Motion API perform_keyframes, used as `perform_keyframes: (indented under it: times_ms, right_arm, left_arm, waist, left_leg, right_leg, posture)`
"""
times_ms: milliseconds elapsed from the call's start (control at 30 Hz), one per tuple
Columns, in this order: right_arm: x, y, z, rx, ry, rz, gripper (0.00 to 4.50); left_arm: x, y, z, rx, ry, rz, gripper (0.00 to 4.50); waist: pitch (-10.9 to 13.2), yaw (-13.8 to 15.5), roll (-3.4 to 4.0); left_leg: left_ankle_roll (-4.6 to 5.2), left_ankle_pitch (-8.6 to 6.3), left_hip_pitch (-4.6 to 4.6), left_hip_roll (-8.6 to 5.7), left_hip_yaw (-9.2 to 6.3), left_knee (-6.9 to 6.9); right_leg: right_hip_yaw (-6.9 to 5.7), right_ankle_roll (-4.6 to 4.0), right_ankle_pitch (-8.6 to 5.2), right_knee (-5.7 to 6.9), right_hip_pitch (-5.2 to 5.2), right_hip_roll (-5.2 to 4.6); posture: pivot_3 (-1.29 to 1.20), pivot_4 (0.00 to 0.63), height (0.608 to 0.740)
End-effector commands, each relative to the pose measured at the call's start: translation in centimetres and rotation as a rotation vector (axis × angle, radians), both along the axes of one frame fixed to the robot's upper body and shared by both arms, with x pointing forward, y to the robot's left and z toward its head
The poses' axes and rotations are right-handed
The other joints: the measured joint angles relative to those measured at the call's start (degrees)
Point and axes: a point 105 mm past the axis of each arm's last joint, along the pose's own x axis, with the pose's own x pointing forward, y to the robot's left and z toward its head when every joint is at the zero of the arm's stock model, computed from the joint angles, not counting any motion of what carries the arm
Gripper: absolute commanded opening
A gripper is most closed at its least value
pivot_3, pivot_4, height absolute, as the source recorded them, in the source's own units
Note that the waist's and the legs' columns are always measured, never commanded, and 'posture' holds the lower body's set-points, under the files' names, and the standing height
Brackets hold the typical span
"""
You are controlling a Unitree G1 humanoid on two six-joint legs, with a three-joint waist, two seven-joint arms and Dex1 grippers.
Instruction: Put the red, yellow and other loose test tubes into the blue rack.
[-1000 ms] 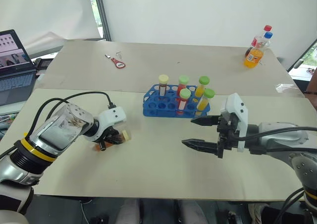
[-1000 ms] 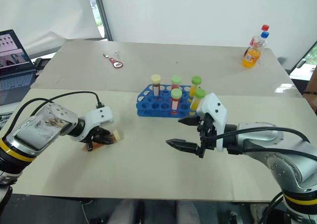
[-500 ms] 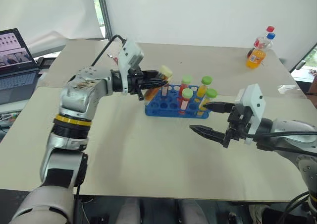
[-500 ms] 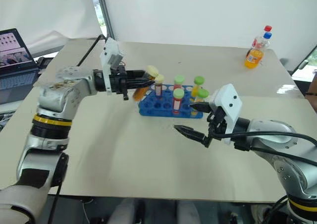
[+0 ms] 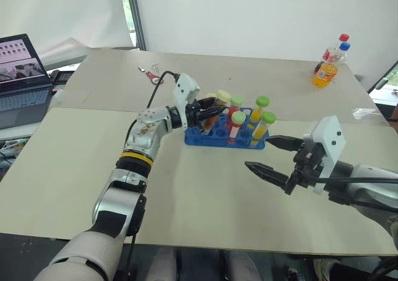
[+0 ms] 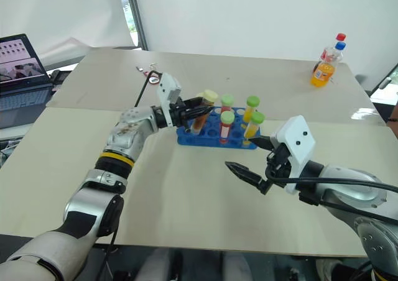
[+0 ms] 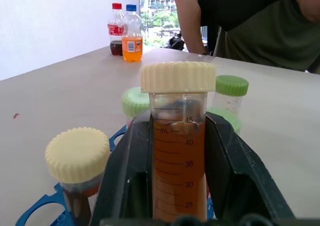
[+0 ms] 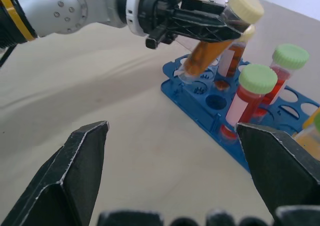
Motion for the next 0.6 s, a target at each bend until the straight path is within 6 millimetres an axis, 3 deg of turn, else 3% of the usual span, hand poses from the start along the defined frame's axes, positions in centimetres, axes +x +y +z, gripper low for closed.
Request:
perform_keyframes:
  times_ms: [33, 600]
  right_arm:
    - [-0.4, -0.2, 0.7, -0.019, -0.040, -0.023, 4.50]
    - [-0.5, -0.4, 0.3, -0.021, -0.018, -0.078, 4.50]
  left_arm:
    - [0.3, -0.8, 1.8, -0.008, -0.110, 0.017, 0.89]
    - [0.9, -2.0, -0.6, -0.064, -0.071, 0.096, 0.89]
  waist:
    - [0.0, 0.0, 0.00]
    - [0.0, 0.1, 0.00]
  left_leg:
    - [0.00, 0.00, 0.00, 0.00, -0.03, 0.00]
    - [0.00, 0.00, 0.00, -0.06, -0.31, 0.02]
  right_leg:
    - [0.00, 0.00, 0.00, 0.00, 0.00, 0.00]
    - [0.00, 0.04, 0.02, -0.01, 0.07, -0.01]
  posture:
    - [0.00, 0.150, 0.733]
    - [0.00, 0.150, 0.733]
